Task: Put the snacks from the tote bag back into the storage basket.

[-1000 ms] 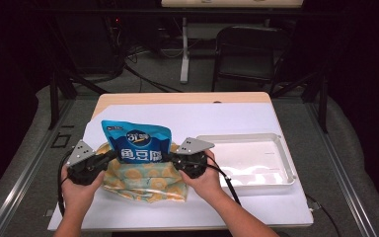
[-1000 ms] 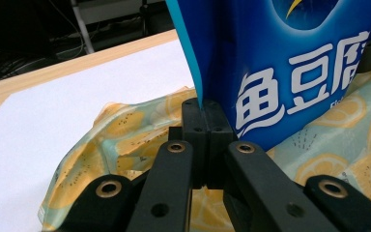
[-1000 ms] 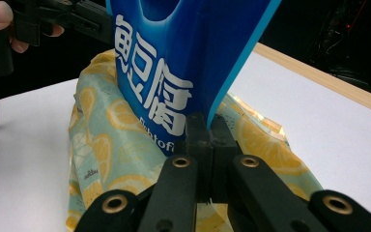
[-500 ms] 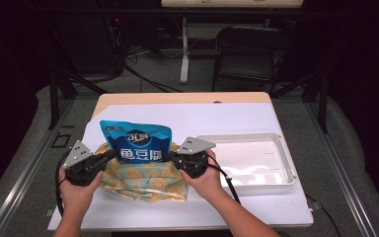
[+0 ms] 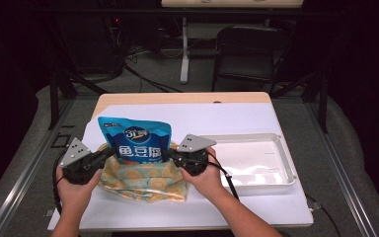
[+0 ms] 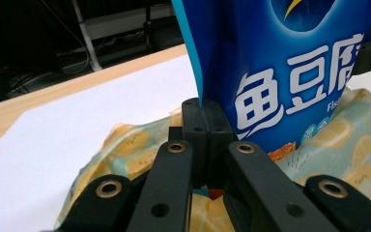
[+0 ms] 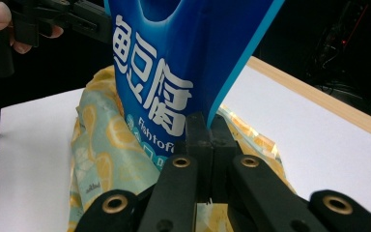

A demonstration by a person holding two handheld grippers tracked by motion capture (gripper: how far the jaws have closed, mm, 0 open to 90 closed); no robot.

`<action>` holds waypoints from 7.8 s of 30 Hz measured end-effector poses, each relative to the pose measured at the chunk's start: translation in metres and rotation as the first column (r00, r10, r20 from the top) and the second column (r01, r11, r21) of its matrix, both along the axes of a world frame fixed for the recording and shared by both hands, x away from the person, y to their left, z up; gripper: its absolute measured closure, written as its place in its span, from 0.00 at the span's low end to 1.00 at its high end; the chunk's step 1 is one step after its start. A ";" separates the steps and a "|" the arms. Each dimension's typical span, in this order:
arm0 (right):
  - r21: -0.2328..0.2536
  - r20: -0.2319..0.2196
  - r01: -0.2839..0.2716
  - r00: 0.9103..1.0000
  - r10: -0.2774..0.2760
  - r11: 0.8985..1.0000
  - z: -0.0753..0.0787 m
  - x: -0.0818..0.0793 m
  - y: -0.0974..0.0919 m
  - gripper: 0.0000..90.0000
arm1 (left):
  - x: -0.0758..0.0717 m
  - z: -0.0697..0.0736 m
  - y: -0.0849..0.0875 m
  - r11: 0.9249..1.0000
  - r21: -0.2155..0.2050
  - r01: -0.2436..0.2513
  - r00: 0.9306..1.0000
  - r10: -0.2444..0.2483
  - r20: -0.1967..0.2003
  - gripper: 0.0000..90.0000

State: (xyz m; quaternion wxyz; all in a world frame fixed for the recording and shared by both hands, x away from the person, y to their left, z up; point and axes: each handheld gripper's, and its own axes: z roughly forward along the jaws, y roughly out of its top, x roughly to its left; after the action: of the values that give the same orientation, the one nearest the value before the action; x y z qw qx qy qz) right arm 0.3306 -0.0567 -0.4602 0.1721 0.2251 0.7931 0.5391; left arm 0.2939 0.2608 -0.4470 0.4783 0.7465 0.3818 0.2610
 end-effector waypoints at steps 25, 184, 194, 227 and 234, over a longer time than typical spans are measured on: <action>0.052 0.026 -0.009 1.000 0.008 0.999 0.040 0.002 0.001 1.00 | 0.000 0.041 0.002 1.000 -0.009 -0.010 0.998 0.010 0.057 1.00; 0.130 0.061 0.425 0.898 -0.435 0.896 0.049 -0.030 -0.186 1.00 | 0.058 0.051 -0.198 0.952 -0.026 0.306 0.951 -0.304 0.060 1.00; 0.125 0.043 0.444 0.891 -0.451 0.887 0.041 -0.026 -0.189 1.00 | 0.064 0.043 -0.204 0.953 -0.023 0.302 0.953 -0.301 0.042 1.00; 0.062 0.000 0.491 0.871 -0.492 0.869 0.006 -0.005 -0.197 1.00 | 0.079 0.005 -0.223 0.957 0.001 0.289 0.957 -0.289 -0.039 1.00; 0.061 -0.018 0.488 0.873 -0.488 0.870 0.000 -0.002 -0.200 1.00 | 0.078 0.001 -0.226 0.957 0.025 0.288 0.957 -0.287 -0.045 1.00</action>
State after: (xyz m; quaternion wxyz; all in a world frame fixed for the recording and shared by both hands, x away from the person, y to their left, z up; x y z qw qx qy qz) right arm 0.3282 -0.2568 -0.4604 0.2944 0.4241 0.6932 0.5030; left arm 0.3723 0.0345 -0.4461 0.4916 0.8066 0.2748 0.1796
